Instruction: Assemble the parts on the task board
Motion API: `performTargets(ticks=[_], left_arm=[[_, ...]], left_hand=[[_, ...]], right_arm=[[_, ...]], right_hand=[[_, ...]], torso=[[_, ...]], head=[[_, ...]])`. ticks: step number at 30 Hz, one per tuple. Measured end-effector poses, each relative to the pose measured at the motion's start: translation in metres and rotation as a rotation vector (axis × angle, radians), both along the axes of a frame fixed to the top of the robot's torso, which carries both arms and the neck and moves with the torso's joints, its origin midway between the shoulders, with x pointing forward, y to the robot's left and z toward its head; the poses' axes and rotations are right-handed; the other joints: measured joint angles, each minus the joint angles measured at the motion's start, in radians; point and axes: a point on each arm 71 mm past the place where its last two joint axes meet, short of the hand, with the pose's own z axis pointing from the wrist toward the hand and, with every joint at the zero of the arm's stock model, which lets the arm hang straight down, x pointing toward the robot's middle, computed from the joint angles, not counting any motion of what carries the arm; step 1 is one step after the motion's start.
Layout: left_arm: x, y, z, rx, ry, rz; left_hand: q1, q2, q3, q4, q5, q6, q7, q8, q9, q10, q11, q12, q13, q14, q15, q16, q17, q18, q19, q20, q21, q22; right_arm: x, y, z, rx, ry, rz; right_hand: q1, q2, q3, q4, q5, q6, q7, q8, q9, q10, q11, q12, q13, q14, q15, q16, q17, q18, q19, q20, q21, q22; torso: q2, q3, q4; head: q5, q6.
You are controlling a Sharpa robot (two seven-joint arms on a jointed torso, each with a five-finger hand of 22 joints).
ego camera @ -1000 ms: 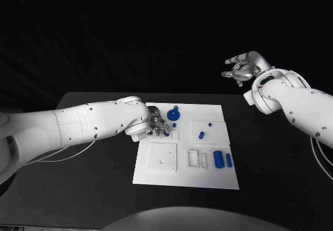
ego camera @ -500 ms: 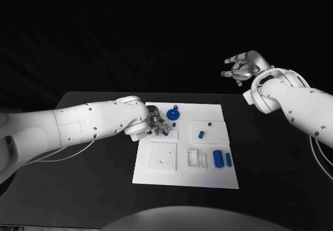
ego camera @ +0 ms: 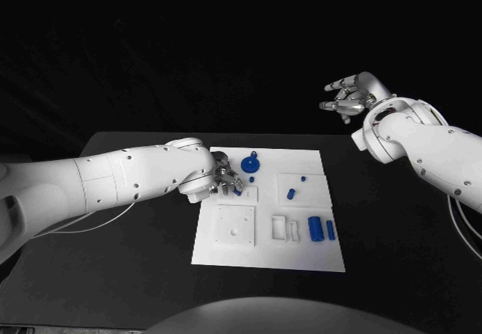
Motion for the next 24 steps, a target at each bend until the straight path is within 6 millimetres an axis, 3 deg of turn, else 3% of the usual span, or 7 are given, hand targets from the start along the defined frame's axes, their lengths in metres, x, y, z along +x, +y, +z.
performTargets(ticks=[24], left_arm=[[0.0005, -0.0033, -0.0001, 0.011, 0.002, -0.015]], left_hand=[[0.0, 0.0, 0.004, 0.001, 0.003, 0.0, 0.0, 0.0, 0.0, 0.0, 0.0, 0.003, -0.004, 0.0, 0.0, 0.0, 0.0, 0.0, 0.0, 0.0, 0.0, 0.0]], right_arm=[[0.0005, 0.0007, -0.0006, 0.0, 0.002, 0.0]], right_hand=[[0.0, 0.0, 0.0, 0.0, 0.0, 0.001, -0.001, 0.0, 0.0, 0.0, 0.0, 0.0, 0.0, 0.0, 0.0, 0.0, 0.001, 0.0, 0.0, 0.0, 0.0, -0.002]], torso=[[0.0, 0.0024, -0.0001]], head=[[-0.002, -0.005]])
